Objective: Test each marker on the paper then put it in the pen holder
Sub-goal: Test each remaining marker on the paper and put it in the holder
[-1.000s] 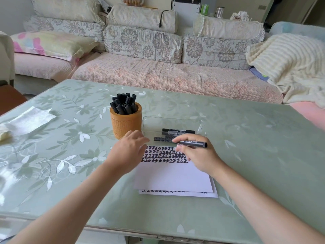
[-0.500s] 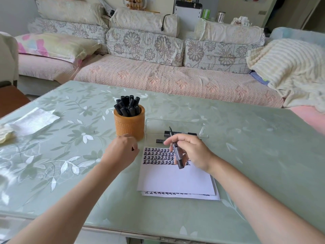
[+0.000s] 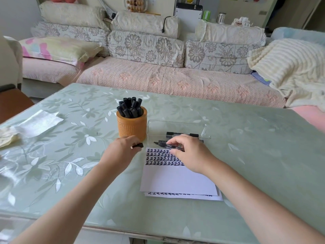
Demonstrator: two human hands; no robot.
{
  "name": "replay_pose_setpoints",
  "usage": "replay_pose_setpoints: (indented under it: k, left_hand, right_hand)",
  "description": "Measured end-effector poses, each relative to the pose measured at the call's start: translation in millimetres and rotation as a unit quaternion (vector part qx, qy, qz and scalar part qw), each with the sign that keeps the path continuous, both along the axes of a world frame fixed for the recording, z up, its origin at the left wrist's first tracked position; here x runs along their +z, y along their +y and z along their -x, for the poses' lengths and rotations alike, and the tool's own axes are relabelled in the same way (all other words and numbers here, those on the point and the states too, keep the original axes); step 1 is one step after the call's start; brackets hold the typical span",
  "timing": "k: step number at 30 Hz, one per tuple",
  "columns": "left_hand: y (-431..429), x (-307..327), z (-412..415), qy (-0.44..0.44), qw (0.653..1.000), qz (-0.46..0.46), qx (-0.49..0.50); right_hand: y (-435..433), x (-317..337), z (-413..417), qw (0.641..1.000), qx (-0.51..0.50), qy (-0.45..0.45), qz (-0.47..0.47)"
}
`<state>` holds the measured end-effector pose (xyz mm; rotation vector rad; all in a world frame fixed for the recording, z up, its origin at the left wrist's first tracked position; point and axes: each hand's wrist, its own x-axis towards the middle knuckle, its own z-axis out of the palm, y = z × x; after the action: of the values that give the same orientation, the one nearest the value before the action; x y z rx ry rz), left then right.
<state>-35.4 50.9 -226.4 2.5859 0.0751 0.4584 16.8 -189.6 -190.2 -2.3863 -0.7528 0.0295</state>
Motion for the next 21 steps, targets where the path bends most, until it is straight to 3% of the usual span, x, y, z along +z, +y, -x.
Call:
replay_pose_setpoints:
  k: [9,21]
  left_hand:
    - [-18.6,4.7,4.6,-0.078,0.991,0.024,-0.102]
    - [-20.9,10.4,7.0,-0.063,0.984,0.009,-0.166]
  right_hand:
    - [4.3,-0.3,2.3,0.996,-0.004,-0.069,0.063]
    - [11.0,-3.3,5.2,0.997,0.024,-0.058,0.037]
